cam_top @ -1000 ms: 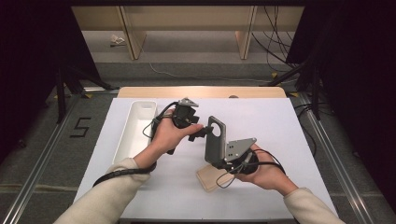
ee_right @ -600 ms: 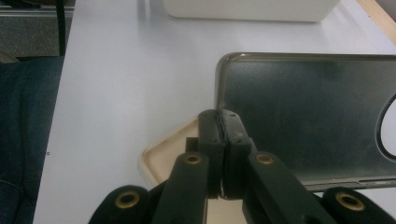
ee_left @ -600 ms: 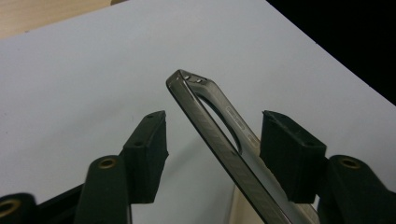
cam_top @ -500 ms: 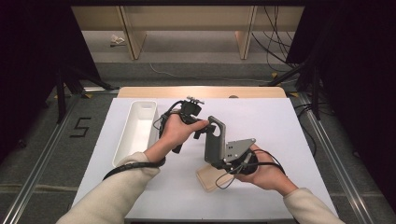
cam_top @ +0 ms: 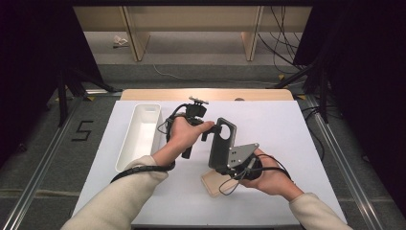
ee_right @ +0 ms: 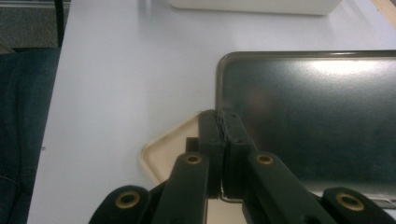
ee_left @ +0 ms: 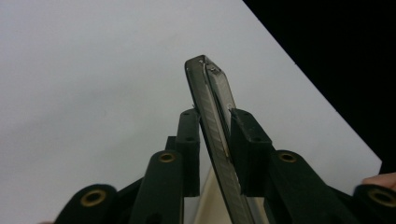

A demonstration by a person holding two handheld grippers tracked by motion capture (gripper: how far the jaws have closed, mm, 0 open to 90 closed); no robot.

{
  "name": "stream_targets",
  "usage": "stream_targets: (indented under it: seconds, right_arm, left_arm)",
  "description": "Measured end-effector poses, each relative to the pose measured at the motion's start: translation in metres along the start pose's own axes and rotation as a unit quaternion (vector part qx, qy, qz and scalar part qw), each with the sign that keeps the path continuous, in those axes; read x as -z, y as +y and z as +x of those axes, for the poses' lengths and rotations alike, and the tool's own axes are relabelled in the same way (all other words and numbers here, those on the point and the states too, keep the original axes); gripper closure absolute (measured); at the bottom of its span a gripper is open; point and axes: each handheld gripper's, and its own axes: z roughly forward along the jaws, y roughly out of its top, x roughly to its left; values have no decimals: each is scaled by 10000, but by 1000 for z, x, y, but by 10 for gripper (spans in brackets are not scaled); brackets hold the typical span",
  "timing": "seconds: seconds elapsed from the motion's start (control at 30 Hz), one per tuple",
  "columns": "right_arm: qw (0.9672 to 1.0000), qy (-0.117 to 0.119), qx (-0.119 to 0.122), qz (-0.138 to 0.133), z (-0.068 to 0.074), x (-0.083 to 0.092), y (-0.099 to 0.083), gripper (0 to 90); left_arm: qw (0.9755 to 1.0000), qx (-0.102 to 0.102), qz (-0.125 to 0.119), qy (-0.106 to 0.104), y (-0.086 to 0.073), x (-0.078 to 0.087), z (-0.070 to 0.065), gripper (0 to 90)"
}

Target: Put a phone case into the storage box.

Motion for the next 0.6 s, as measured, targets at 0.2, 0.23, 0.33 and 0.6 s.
stream_targets:
  seconds: [0.2,0.23,0.33,0.6]
  right_arm:
    - [10000,-30,10,65,0,-5,0,894]
    - [10000,-46,-10,62,0,-5,0,893]
    - [9999,-89,-36,51,-1,-5,-1,891]
    - [9996,-266,-87,-57,-2,-5,-3,808]
  left_arm:
    - [9998,-107,-120,-112,1,2,-15,809]
    - [9997,-160,-139,-91,1,3,-17,810]
    - [9994,-269,-219,-58,1,4,-19,814]
    - [9975,-537,-450,-22,2,9,-19,816]
